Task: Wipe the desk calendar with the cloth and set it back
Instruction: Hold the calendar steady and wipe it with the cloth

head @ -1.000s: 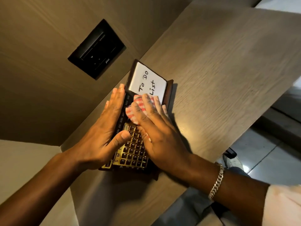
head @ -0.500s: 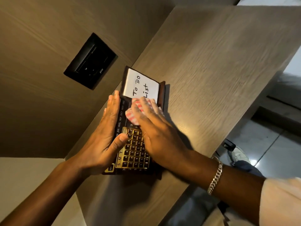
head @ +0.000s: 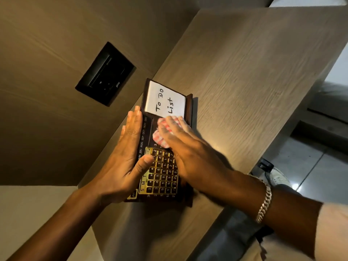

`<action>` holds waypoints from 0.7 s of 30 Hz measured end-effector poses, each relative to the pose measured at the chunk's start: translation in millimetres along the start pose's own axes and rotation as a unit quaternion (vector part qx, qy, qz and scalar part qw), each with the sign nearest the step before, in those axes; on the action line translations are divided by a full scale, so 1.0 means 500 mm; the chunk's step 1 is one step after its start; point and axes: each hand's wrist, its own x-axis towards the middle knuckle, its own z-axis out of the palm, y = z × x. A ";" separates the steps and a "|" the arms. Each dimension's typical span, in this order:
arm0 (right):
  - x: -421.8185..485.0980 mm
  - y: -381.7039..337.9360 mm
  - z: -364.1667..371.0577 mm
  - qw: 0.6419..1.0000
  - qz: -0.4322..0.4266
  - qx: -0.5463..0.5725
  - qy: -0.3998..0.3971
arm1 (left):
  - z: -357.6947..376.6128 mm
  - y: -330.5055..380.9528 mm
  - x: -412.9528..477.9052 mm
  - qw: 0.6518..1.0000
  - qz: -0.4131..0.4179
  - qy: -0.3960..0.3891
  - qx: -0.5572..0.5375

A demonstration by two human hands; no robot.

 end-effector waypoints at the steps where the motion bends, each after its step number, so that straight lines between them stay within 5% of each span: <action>1: -0.014 -0.003 0.005 1.000 0.007 0.006 -0.004 | 0.000 0.002 -0.001 1.000 0.001 0.000 0.007; 9: 0.020 -0.012 -0.032 0.998 -0.040 0.007 -0.057 | -0.005 0.005 -0.003 0.997 0.009 -0.009 0.074; 13: 0.000 0.001 -0.039 0.997 0.017 -0.029 -0.075 | -0.006 0.012 0.000 0.997 -0.004 -0.013 0.082; 21: 0.010 -0.013 -0.050 0.995 -0.009 0.057 -0.087 | -0.009 0.028 0.006 0.996 -0.016 -0.034 0.087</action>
